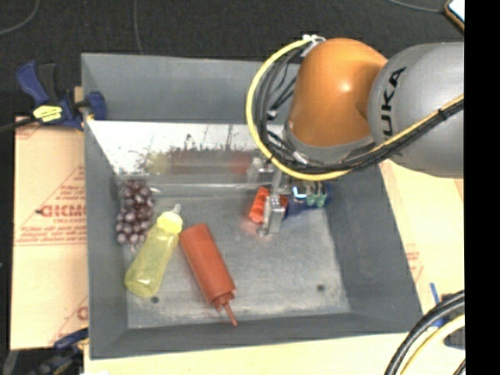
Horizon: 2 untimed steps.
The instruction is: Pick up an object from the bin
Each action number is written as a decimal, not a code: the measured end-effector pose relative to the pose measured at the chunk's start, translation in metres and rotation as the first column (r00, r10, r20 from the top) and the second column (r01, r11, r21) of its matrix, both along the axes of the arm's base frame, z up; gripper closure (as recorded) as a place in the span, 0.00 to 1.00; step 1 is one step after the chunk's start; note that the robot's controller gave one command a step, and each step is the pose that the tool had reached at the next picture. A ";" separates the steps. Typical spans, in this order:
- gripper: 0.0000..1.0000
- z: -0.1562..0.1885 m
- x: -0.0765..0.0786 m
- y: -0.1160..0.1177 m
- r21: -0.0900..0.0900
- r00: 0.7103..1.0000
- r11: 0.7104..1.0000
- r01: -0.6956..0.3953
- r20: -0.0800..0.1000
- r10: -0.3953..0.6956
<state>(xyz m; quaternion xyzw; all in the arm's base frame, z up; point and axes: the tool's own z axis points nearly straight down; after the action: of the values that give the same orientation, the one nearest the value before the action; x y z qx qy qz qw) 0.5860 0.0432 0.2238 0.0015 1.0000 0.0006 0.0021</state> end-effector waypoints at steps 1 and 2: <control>0.00 0.000 0.000 0.000 0.000 1.000 1.000 0.000 0.000 0.000; 0.00 -0.018 0.006 -0.026 0.000 1.000 1.000 0.009 0.002 -0.009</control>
Offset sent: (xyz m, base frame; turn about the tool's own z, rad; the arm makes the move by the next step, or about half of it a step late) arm 0.0047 -0.0239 -0.0178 0.0073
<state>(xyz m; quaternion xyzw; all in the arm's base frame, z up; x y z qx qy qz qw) 0.5918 0.0177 0.2060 0.0061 1.0000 0.0004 0.0031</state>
